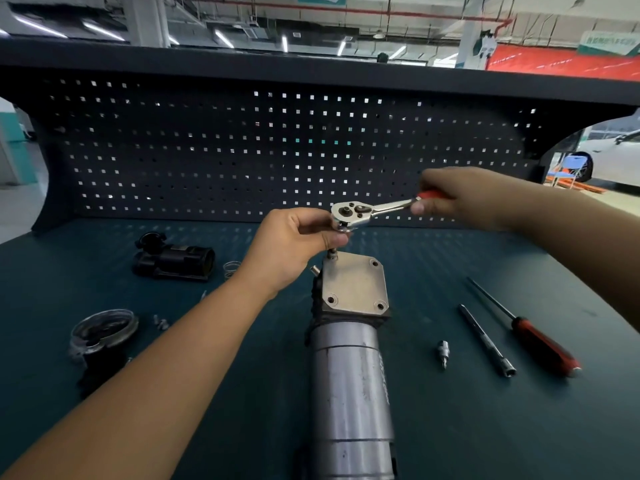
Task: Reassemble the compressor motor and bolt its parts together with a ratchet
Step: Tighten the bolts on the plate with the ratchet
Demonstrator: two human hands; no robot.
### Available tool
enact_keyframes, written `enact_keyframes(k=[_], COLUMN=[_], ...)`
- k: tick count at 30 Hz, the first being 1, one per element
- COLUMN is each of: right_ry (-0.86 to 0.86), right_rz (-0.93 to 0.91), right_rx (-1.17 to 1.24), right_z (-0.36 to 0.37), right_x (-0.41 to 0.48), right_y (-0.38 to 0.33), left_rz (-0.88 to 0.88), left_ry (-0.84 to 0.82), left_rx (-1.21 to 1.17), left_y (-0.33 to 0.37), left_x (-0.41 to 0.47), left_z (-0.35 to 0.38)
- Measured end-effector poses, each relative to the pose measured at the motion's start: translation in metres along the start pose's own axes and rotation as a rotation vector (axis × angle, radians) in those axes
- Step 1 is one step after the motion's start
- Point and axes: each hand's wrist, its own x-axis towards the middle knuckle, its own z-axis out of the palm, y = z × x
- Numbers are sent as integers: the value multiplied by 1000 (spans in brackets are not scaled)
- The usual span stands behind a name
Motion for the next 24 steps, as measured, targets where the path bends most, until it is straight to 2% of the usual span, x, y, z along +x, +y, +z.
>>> enact_keyframes(k=[6,12,20,22,24], right_ry=[-8,-81,-105,-111,-92], right_rz=[23,214,442,457,452], right_rx=[66,309,1401,1569,1576], right_z=[11,24,72,76,78], right_x=[-52,-111,-141,-139,-138], right_y=[-2,-46,-151,-166,-171], left_rz=[0,-2,14,27,51], left_ry=[-28,-53,6,50,93], left_rx=[-8,20,9,16,55], left_y=[0,6,12,12,12], left_x=[-4,-8,-18,-20,-20], left_z=[-2,-1,12,17,19])
